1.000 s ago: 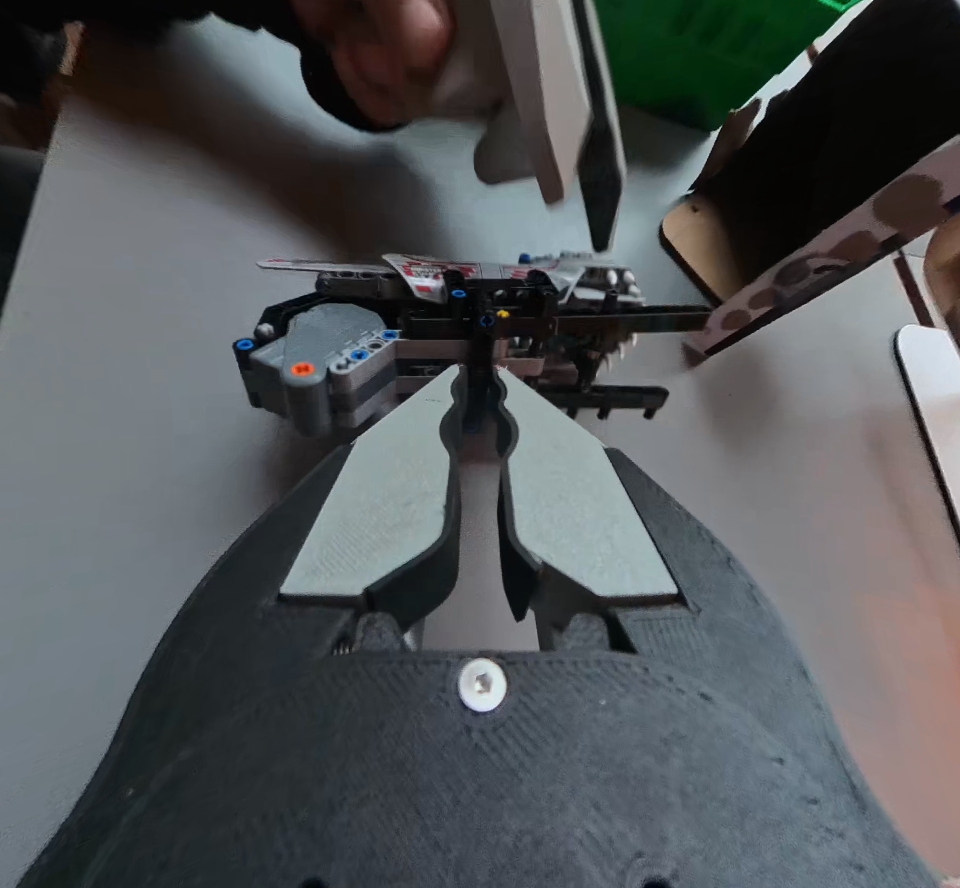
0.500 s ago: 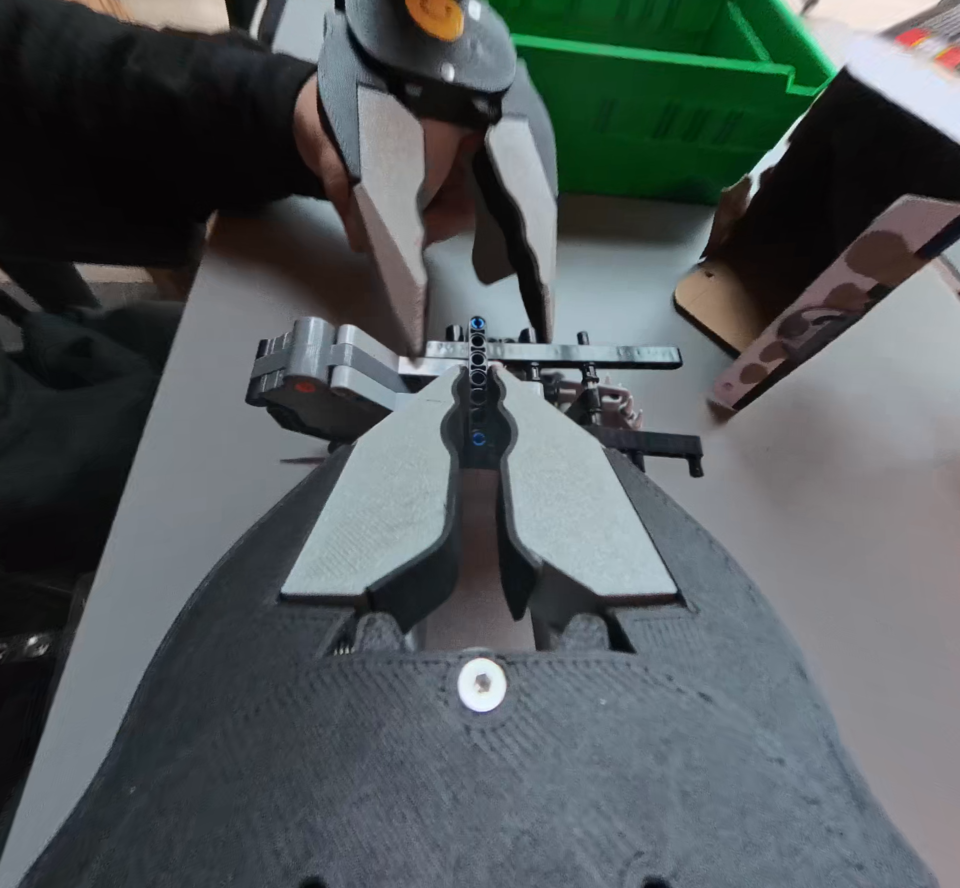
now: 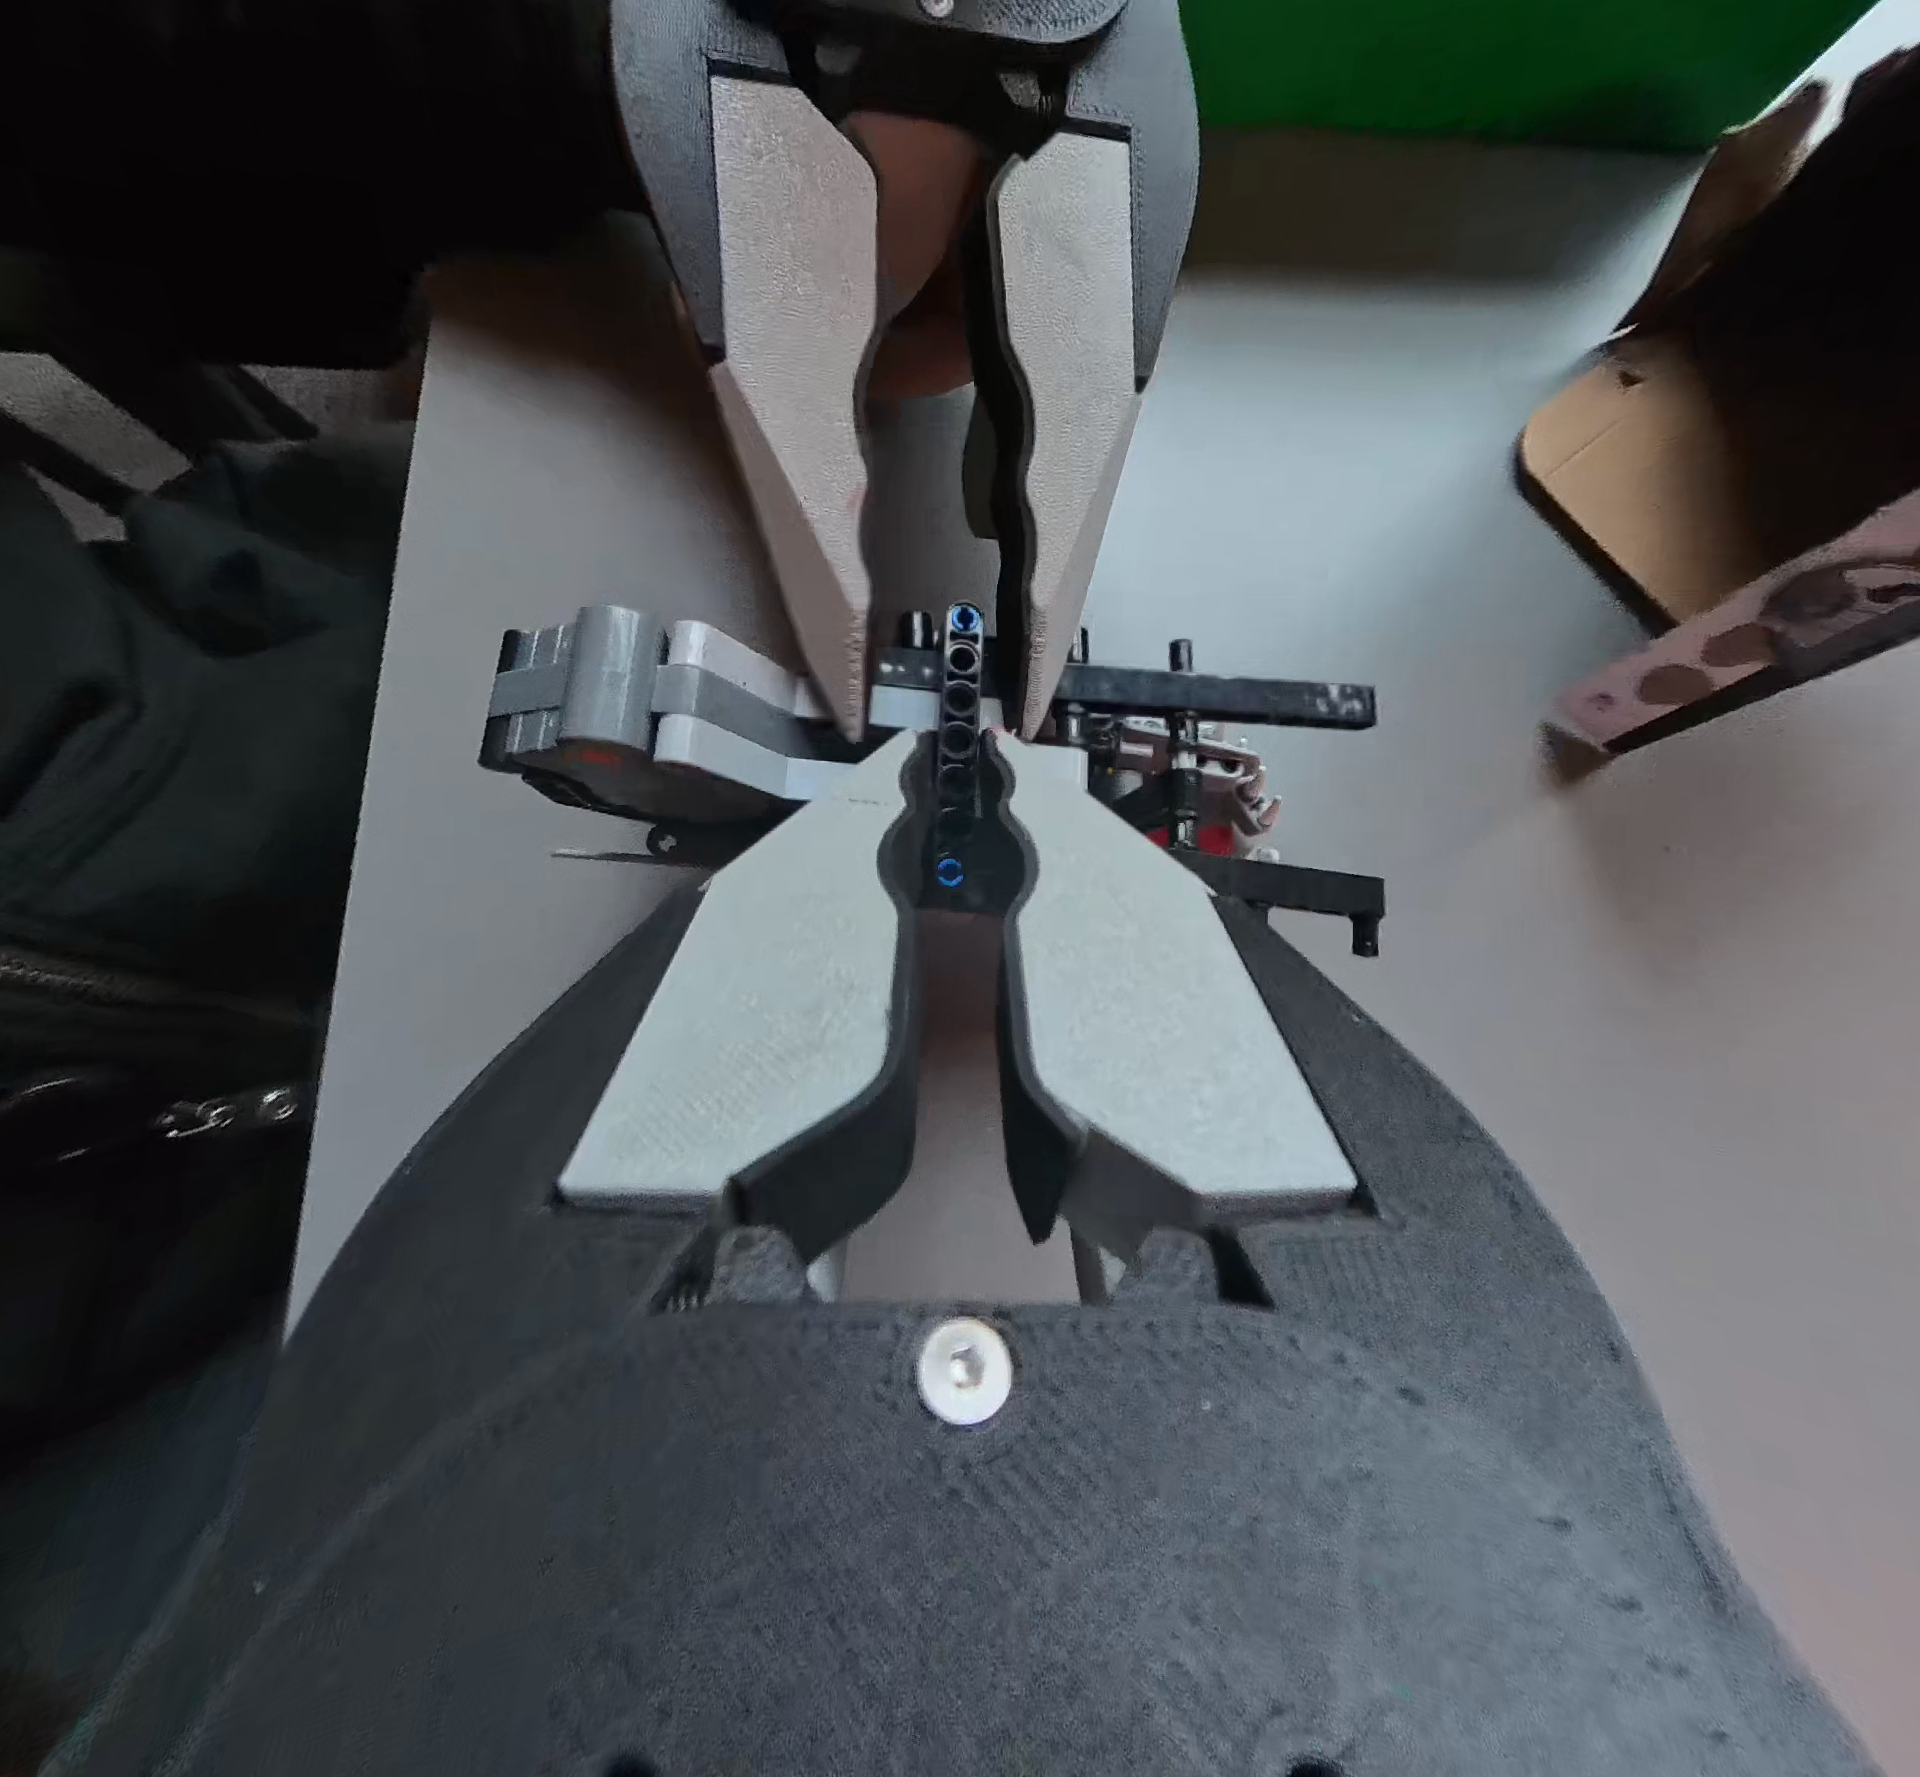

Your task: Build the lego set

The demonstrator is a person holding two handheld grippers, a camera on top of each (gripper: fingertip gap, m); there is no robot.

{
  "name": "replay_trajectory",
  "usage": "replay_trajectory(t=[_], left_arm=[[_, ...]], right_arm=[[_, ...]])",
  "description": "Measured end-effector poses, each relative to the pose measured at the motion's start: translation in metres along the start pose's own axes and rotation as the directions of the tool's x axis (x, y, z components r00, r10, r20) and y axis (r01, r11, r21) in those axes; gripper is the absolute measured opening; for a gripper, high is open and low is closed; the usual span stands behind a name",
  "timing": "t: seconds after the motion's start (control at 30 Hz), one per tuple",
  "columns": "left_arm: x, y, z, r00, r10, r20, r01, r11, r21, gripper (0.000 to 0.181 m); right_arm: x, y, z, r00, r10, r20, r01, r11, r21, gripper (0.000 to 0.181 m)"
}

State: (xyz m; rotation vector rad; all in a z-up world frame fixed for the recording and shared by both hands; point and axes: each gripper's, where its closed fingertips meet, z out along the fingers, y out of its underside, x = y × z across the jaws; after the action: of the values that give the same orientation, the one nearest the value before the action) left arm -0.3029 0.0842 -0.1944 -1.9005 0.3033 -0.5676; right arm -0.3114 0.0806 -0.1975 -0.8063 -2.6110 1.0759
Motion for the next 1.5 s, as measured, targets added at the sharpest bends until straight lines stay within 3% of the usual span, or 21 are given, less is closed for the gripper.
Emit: replay_trajectory(t=[0.1, 0.17, 0.3, 0.43, 0.7, 0.93, 0.97, 1.0, 1.03, 1.13, 1.2, 1.23, 1.3, 1.4, 1.5], left_arm=[[0.000, 0.001, -0.002, 1.000, 0.002, -0.002, -0.002, 0.999, 0.034, 0.029], [-0.004, 0.000, -0.002, 0.999, 0.018, 0.041, -0.020, 0.999, 0.047, 0.016], [-0.006, 0.000, -0.003, 0.999, -0.002, 0.048, -0.001, 0.999, 0.053, 0.015], [-0.007, -0.001, -0.002, 0.997, -0.008, 0.075, 0.003, 0.998, 0.060, 0.013], [-0.009, -0.002, -0.003, 0.995, -0.043, 0.091, 0.036, 0.996, 0.078, 0.013], [-0.008, -0.007, -0.006, 0.994, -0.055, 0.098, 0.044, 0.993, 0.108, 0.011], [-0.009, -0.009, -0.007, 0.993, -0.060, 0.106, 0.047, 0.992, 0.118, 0.009], [-0.011, 0.002, -0.004, 0.992, -0.038, 0.121, 0.033, 0.998, 0.044, 0.010], [-0.006, -0.001, -0.002, 0.994, -0.039, 0.101, 0.033, 0.997, 0.066, 0.008], [0.003, -0.002, 0.002, 0.997, -0.045, 0.061, 0.042, 0.998, 0.055, 0.006], [0.003, -0.002, 0.001, 0.997, -0.043, 0.056, 0.041, 0.998, 0.049, 0.008], [0.000, -0.003, -0.001, 0.996, -0.044, 0.078, 0.040, 0.998, 0.056, 0.033], [0.000, -0.005, -0.008, 0.996, -0.044, 0.076, 0.040, 0.997, 0.060, 0.056], [0.005, -0.023, -0.027, 0.998, -0.021, 0.058, 0.011, 0.987, 0.160, 0.050], [0.002, -0.008, -0.023, 0.997, 0.020, 0.071, -0.023, 0.999, 0.040, 0.049]], right_arm=[[0.000, 0.000, 0.001, 1.000, -0.028, -0.012, 0.028, 0.999, -0.040, 0.004], [0.001, -0.001, 0.002, 0.997, -0.044, -0.061, 0.042, 0.999, -0.034, 0.003], [0.003, -0.004, 0.002, 0.998, 0.035, -0.057, -0.026, 0.988, 0.154, 0.004], [0.004, -0.006, 0.000, 0.986, 0.162, 0.041, -0.165, 0.908, 0.386, 0.004], [0.008, -0.010, -0.002, 0.963, 0.234, 0.136, -0.271, 0.835, 0.479, 0.004], [0.008, -0.018, -0.006, 0.888, 0.312, 0.337, -0.454, 0.709, 0.540, 0.002], [0.006, -0.023, -0.012, 0.878, 0.292, 0.378, -0.469, 0.677, 0.567, 0.002], [0.009, -0.034, -0.027, 0.866, 0.272, 0.419, -0.494, 0.593, 0.636, 0.000], [0.018, -0.042, -0.044, 0.873, 0.266, 0.409, -0.487, 0.530, 0.695, 0.000], [0.020, -0.040, -0.044, 0.925, 0.257, 0.278, -0.379, 0.641, 0.668, 0.000], [0.022, -0.024, -0.029, 0.946, 0.280, 0.163, -0.322, 0.756, 0.570, 0.000], [0.021, -0.017, -0.025, 0.957, 0.268, 0.112, -0.286, 0.799, 0.528, 0.000], [0.015, -0.012, -0.028, 0.970, 0.240, 0.044, -0.230, 0.843, 0.486, 0.004], [0.007, -0.004, -0.031, 0.982, 0.175, -0.075, -0.131, 0.908, 0.397, 0.027], [-0.001, 0.000, -0.030, 0.970, 0.061, -0.236, -0.005, 0.973, 0.229, 0.032]])
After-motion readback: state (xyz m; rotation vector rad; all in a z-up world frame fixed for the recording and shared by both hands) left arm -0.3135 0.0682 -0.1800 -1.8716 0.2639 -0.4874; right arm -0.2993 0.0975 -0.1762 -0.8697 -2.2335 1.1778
